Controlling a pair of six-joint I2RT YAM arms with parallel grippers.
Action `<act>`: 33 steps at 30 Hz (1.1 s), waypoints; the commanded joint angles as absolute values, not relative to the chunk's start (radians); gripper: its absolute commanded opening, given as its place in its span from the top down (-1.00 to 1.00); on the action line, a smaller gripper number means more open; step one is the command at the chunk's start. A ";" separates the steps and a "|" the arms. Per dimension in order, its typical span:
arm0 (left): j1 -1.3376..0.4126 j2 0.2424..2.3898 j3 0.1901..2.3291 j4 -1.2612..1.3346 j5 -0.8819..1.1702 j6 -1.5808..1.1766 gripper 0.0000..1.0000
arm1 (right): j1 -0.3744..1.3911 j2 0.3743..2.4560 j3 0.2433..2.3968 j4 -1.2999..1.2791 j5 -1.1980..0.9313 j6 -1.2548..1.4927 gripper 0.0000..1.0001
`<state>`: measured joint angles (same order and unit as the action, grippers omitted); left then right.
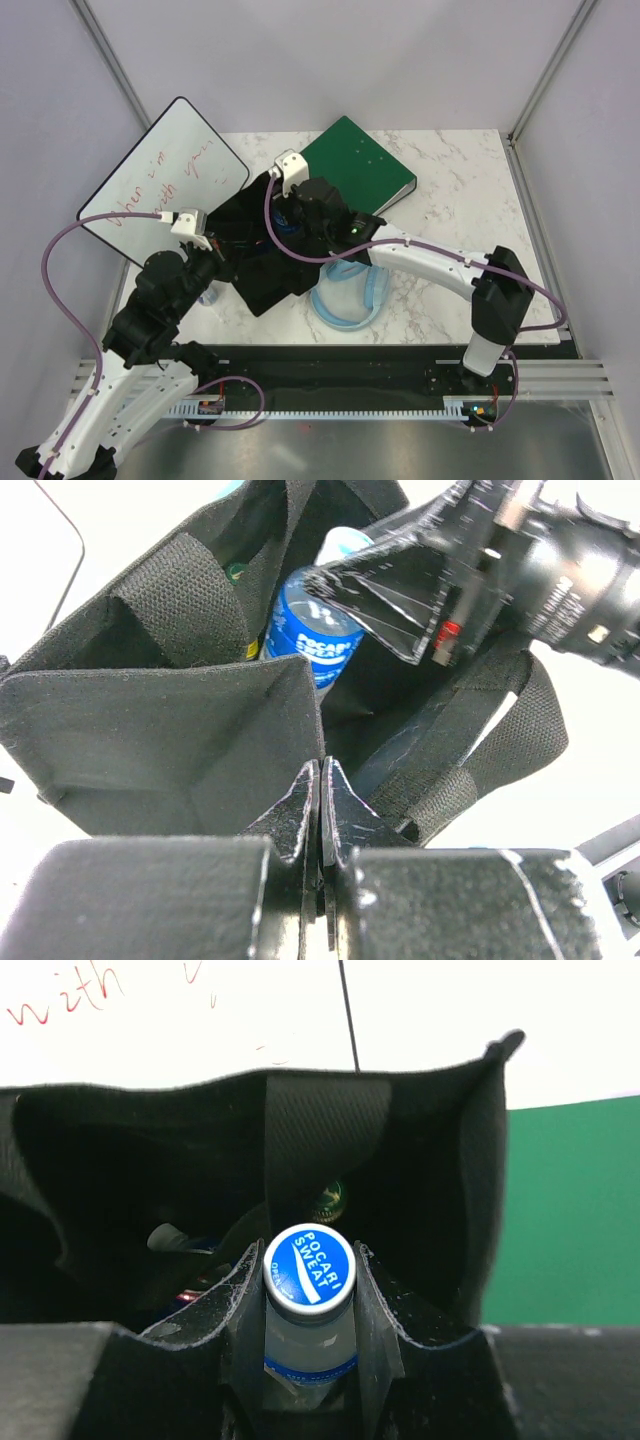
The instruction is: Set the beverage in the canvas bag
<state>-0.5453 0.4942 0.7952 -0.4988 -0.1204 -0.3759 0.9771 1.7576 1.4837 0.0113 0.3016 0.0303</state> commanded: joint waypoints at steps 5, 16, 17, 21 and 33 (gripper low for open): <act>-0.545 0.491 0.788 -0.495 -0.121 -0.351 0.95 | 0.982 1.709 1.373 -0.075 0.360 0.077 0.95; -0.545 0.497 0.787 -0.497 -0.126 -0.351 0.95 | 0.982 1.787 1.681 0.015 0.265 0.074 1.00; -0.545 0.495 0.787 -0.499 -0.126 -0.351 0.95 | 0.983 1.802 1.695 0.017 0.261 0.072 1.00; -0.545 0.502 0.787 -0.497 -0.121 -0.351 0.95 | 0.986 1.816 1.715 0.046 0.255 0.071 1.00; -0.545 0.499 0.787 -0.499 -0.132 -0.351 0.95 | 0.989 1.812 1.727 0.178 0.206 0.066 1.00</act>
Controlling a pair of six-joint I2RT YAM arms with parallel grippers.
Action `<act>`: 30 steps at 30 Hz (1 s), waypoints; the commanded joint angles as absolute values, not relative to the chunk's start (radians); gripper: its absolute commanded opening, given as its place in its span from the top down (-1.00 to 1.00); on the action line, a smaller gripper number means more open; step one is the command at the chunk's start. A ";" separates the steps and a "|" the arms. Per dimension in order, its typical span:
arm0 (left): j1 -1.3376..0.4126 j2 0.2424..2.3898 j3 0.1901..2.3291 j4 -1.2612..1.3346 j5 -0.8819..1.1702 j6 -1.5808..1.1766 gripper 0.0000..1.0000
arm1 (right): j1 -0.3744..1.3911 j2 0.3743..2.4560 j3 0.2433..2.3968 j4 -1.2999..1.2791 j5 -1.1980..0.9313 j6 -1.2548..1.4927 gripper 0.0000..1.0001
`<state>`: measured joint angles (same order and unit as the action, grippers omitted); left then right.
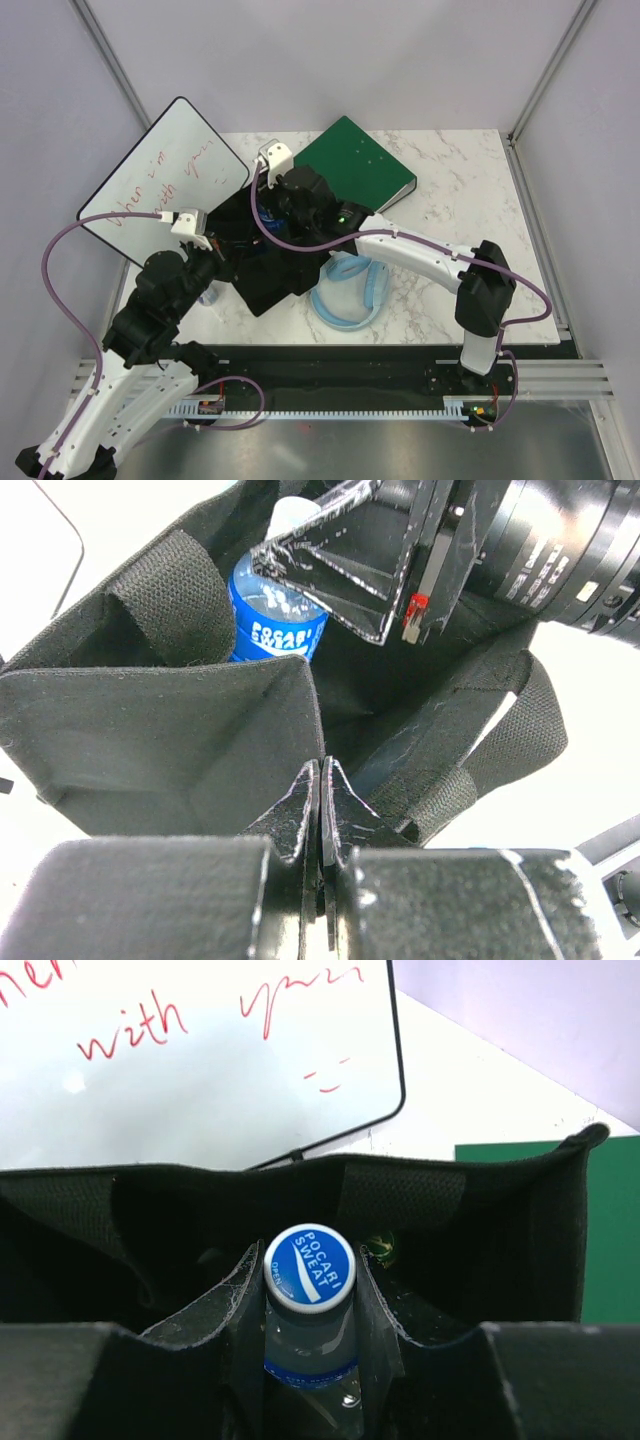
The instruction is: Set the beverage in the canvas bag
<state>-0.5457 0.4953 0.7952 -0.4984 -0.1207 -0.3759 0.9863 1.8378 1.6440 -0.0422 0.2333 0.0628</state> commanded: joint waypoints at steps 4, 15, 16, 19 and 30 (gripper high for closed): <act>-0.545 0.499 0.787 -0.497 -0.130 -0.351 0.95 | 0.988 1.783 1.616 0.271 0.184 0.071 1.00; -0.545 0.500 0.787 -0.497 -0.124 -0.351 0.95 | 0.988 1.813 1.401 0.272 0.196 0.094 1.00; -0.545 0.500 0.787 -0.499 -0.124 -0.350 0.95 | 0.989 1.816 1.401 0.267 0.193 0.095 1.00; -0.545 0.499 0.787 -0.499 -0.126 -0.351 0.95 | 0.989 1.821 1.404 0.261 0.175 0.078 1.00; -0.545 0.492 0.785 -0.500 -0.132 -0.351 0.95 | 0.977 1.775 1.530 0.217 0.417 -0.126 1.00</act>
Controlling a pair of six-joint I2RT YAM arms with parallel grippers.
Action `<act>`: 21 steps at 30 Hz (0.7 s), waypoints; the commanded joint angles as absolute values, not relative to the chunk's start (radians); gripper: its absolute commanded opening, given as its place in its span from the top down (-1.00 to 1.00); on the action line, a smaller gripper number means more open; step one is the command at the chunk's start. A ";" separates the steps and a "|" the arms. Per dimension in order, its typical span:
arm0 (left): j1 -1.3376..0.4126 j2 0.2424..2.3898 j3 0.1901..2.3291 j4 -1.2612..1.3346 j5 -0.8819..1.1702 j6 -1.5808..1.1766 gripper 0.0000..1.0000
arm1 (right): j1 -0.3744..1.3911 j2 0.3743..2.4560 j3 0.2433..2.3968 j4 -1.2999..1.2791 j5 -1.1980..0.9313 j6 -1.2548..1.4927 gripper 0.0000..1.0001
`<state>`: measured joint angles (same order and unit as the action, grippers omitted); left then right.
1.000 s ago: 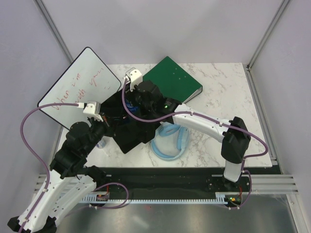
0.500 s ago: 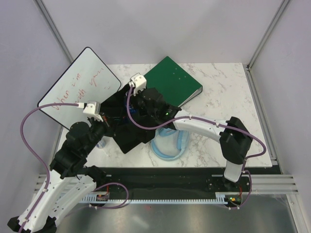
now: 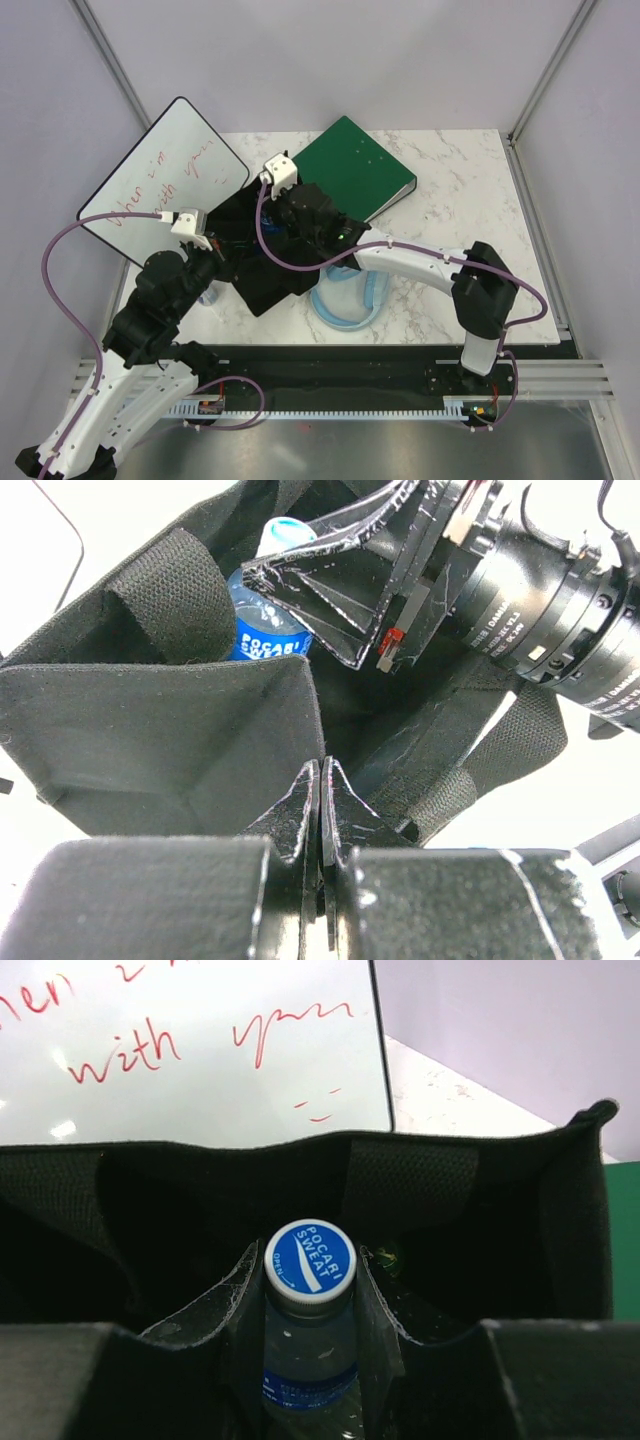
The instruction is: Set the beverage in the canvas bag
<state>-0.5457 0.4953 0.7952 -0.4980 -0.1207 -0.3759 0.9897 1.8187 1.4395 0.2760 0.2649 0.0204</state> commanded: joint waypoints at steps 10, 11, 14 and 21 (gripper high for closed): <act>-0.545 0.500 0.788 -0.500 -0.138 -0.351 0.95 | 0.937 1.600 1.364 0.101 0.413 -0.062 1.00; -0.545 0.502 0.788 -0.500 -0.138 -0.351 0.95 | 0.928 1.595 1.332 0.133 0.388 -0.013 1.00; -0.545 0.503 0.788 -0.500 -0.133 -0.351 0.95 | 0.922 1.598 1.221 0.187 0.315 0.064 1.00; -0.545 0.506 0.788 -0.500 -0.137 -0.351 0.95 | 0.923 1.618 1.120 0.256 0.216 0.161 1.00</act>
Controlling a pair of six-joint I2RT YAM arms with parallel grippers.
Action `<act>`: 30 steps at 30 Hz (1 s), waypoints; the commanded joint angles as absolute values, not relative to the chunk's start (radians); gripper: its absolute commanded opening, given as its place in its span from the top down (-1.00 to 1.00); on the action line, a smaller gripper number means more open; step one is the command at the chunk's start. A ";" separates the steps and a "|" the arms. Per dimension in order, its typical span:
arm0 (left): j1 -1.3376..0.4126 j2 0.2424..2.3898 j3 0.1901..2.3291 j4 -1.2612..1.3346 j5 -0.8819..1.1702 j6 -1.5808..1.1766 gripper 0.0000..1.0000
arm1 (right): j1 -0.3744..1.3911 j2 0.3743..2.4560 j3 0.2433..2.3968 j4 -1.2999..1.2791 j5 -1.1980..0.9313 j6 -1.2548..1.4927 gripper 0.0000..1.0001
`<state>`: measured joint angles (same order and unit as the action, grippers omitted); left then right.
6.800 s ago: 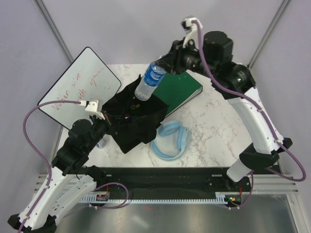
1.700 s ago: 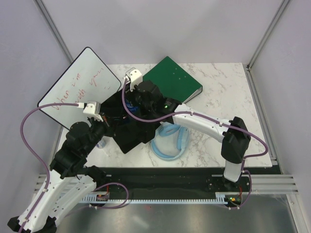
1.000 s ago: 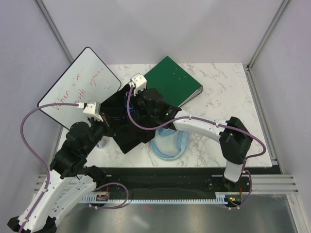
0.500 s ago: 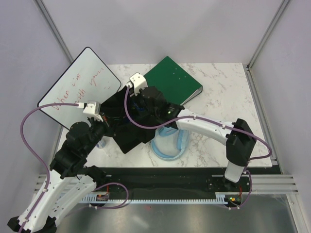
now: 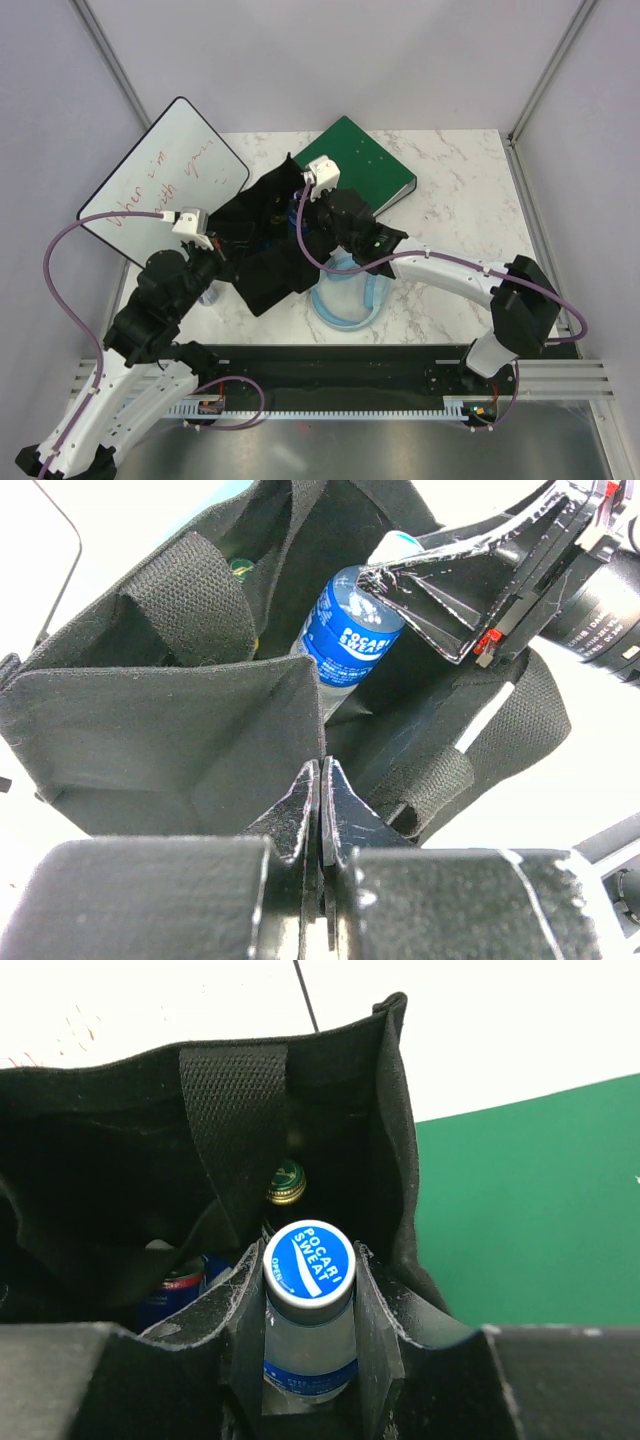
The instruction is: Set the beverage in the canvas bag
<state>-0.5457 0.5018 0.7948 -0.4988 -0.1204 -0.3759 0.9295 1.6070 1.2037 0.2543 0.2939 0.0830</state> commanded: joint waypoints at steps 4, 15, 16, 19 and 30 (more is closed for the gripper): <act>-0.545 0.505 0.788 -0.499 -0.133 -0.351 0.95 | 0.931 1.609 1.135 0.233 0.167 0.115 1.00; -0.545 0.511 0.788 -0.500 -0.135 -0.353 0.95 | 0.930 1.781 1.394 0.377 0.225 0.009 1.00; -0.545 0.511 0.787 -0.500 -0.135 -0.351 0.95 | 0.930 1.790 1.400 0.388 0.225 -0.020 0.99; -0.545 0.511 0.788 -0.502 -0.138 -0.351 0.95 | 0.930 1.818 1.417 0.396 0.221 -0.021 0.99; -0.545 0.522 0.792 -0.499 -0.127 -0.348 0.95 | 0.931 1.859 1.403 0.417 0.195 0.020 0.64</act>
<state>-0.5457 0.5022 0.7948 -0.4950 -0.1246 -0.3759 0.9241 1.8130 1.3323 0.4603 0.2321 0.0017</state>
